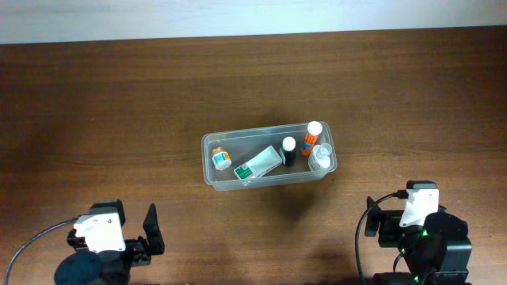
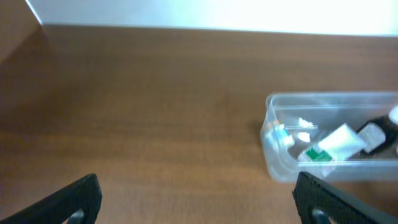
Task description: Pack container
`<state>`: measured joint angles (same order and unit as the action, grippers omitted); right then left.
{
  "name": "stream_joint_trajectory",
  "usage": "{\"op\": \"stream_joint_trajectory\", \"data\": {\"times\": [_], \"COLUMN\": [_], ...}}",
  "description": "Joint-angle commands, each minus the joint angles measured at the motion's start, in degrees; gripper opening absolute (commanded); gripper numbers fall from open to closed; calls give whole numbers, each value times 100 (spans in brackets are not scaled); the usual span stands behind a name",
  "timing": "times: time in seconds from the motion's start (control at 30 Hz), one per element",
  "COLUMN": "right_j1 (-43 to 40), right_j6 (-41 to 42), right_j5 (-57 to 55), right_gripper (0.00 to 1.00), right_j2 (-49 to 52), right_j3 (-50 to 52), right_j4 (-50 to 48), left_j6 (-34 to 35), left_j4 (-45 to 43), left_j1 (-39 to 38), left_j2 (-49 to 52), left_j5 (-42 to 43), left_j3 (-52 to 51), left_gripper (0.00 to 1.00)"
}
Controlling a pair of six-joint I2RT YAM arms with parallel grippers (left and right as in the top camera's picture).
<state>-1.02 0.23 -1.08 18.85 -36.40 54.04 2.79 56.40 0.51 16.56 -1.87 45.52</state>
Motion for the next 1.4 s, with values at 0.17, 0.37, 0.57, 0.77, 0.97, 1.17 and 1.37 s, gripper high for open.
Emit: {"op": "stream_joint_trajectory", "data": {"times": [0.17,0.37,0.57,0.77,0.97,1.17,1.37], "right_j1": [26,190,166,166,166,162,170], "right_j6": [63,63,63,-11,-46,-195,-192], "right_j5": [-92,-98,133,256,258,212,192], "right_gripper": [98,98,98,98,98,98,98], "right_j2": [-39,-455,-1270,-1781,-1786,-1790,-1762], "right_j3": [50,208,1163,2017,3088,3609,3609], "right_j4": [4,0,-369,-2009,-4570,-5711,-4959], "left_j6": [-68,-68,-68,-68,-68,-68,-68], "left_j4": [634,883,883,883,883,883,883], "left_j1": [35,35,35,35,35,35,35], "left_j2": [-20,-20,-20,-20,-20,-20,-20], "left_j5": [83,83,83,83,83,83,83], "left_j3": [-46,-48,-48,-48,-48,-48,-48], "left_gripper": [100,99,99,99,99,99,99]}}
